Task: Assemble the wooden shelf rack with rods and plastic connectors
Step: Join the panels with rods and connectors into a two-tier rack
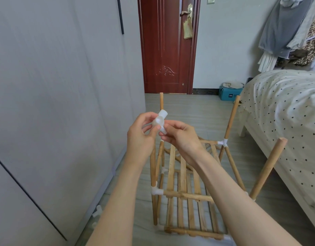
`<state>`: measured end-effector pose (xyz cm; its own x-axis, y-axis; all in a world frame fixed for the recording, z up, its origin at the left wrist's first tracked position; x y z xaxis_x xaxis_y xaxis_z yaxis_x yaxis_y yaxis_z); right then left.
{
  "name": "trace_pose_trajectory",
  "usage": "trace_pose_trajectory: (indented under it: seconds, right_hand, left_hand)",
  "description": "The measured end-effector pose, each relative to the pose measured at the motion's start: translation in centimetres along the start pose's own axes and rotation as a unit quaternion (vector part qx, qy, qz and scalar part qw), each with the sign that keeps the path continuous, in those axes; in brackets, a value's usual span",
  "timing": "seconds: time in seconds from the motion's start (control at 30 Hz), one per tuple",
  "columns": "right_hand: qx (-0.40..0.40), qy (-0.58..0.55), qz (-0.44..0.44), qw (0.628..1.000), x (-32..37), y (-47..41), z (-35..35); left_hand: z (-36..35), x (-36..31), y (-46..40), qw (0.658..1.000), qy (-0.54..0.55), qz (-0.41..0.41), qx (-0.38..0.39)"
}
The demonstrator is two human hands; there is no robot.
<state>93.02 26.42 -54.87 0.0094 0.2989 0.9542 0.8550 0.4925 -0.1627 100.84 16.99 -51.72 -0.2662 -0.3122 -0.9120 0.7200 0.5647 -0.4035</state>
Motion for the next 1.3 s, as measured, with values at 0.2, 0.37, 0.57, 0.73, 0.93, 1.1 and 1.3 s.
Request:
trace_pose_trajectory:
  seconds: [0.2, 0.37, 0.57, 0.73, 0.93, 1.1, 1.3]
  right_hand:
    - [-0.017, -0.022, 0.032, 0.999, 0.6, -0.3, -0.2]
    - [-0.023, 0.004, 0.055, 0.998, 0.8, -0.4, -0.5]
    - [0.002, -0.019, 0.050, 0.999, 1.2, -0.2, -1.0]
    - [0.044, 0.176, 0.152, 0.972, 2.8, 0.6, -1.7]
    - [0.007, 0.215, 0.193, 0.957, 3.2, 0.1, -1.2]
    - [0.000, 0.190, 0.190, 0.963, 2.6, -0.7, -0.8]
    - [0.007, 0.183, 0.169, 0.968, 1.7, -1.3, -1.0]
  left_hand:
    - [-0.1, -0.2, 0.0, 0.999, 0.043, 0.012, 0.025]
    - [0.9, -0.1, -0.5, 0.998, 0.060, 0.024, 0.009]
    - [2.3, 0.5, -1.2, 0.994, 0.057, 0.049, -0.076]
    - [2.3, 1.6, -1.7, 0.987, 0.062, 0.103, -0.109]
    - [1.6, 1.7, -2.3, 0.988, 0.059, 0.123, -0.073]
    - [1.5, 2.0, -2.4, 0.989, 0.053, 0.123, -0.064]
    - [1.5, 3.2, -2.5, 0.983, 0.059, 0.164, -0.059]
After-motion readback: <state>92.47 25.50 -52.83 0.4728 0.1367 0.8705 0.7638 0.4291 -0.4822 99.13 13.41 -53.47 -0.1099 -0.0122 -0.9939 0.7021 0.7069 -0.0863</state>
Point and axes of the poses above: each hand's wrist, its own y-axis away from the middle knuckle, its own z-axis out of the back of the hand, x = y × z, the point moved 7 cm from there along -y, towards the middle knuckle, and after that the axes turned 7 degrees about z, right-handed, at the moved point
